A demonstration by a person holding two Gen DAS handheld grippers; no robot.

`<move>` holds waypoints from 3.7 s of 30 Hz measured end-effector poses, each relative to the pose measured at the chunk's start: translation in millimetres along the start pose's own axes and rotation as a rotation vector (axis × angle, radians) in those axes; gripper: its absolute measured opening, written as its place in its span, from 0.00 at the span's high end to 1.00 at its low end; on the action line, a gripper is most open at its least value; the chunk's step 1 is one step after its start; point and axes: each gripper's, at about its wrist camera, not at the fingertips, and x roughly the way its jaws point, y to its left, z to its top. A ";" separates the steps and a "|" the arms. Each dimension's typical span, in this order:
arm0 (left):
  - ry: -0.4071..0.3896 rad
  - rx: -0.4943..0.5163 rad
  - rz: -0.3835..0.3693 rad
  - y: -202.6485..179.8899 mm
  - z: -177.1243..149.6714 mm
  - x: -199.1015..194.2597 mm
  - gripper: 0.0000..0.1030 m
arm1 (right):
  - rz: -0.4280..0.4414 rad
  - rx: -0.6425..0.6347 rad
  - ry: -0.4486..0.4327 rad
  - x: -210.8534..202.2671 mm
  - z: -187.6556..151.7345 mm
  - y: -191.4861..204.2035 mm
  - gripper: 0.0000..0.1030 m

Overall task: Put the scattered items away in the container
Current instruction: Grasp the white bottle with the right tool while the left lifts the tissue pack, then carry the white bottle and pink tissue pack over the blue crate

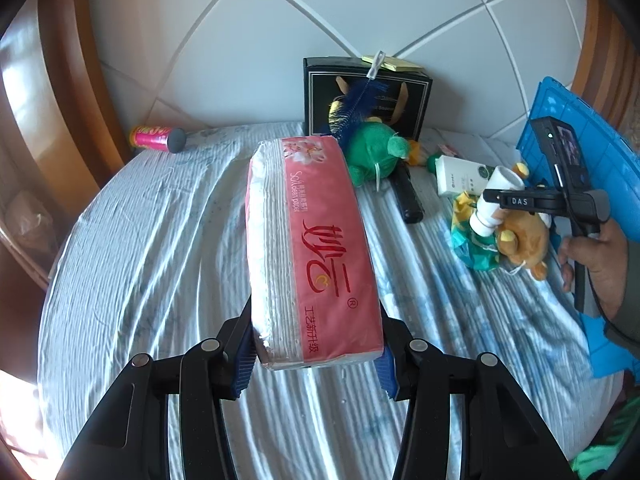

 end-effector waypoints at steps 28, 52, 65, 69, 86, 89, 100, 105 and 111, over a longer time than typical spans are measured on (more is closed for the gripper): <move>-0.085 -0.027 0.026 -7.3 -10.9 -87.5 0.54 | 0.150 -0.159 -0.106 -193.5 -48.9 41.5 0.49; -0.146 -0.039 0.035 -61.4 -16.6 -126.2 0.54 | 0.245 -0.118 -0.190 -296.7 -73.9 -27.0 0.49; -0.148 -0.042 0.041 -87.9 -14.1 -126.4 0.54 | 0.231 -0.173 -0.118 -289.8 -85.8 -35.9 0.49; -0.153 -0.045 0.042 -91.1 -11.8 -128.2 0.54 | 0.218 -0.177 -0.267 -320.6 -83.9 -39.6 0.49; -0.164 -0.027 0.051 -104.4 0.9 -130.7 0.54 | 0.240 -0.176 -0.196 -305.5 -83.4 -43.5 0.49; -0.167 -0.020 0.053 -108.8 3.9 -132.7 0.54 | 0.246 -0.169 -0.207 -311.6 -84.7 -47.8 0.49; -0.195 0.027 0.068 -144.4 26.2 -151.1 0.54 | 0.284 -0.135 -0.257 -337.9 -88.5 -76.0 0.49; -0.220 0.065 0.057 -174.9 40.5 -161.7 0.54 | 0.283 -0.106 -0.285 -351.4 -90.1 -100.7 0.49; -0.250 0.123 0.035 -217.6 57.8 -169.6 0.54 | 0.279 -0.044 -0.324 -366.6 -90.8 -141.4 0.49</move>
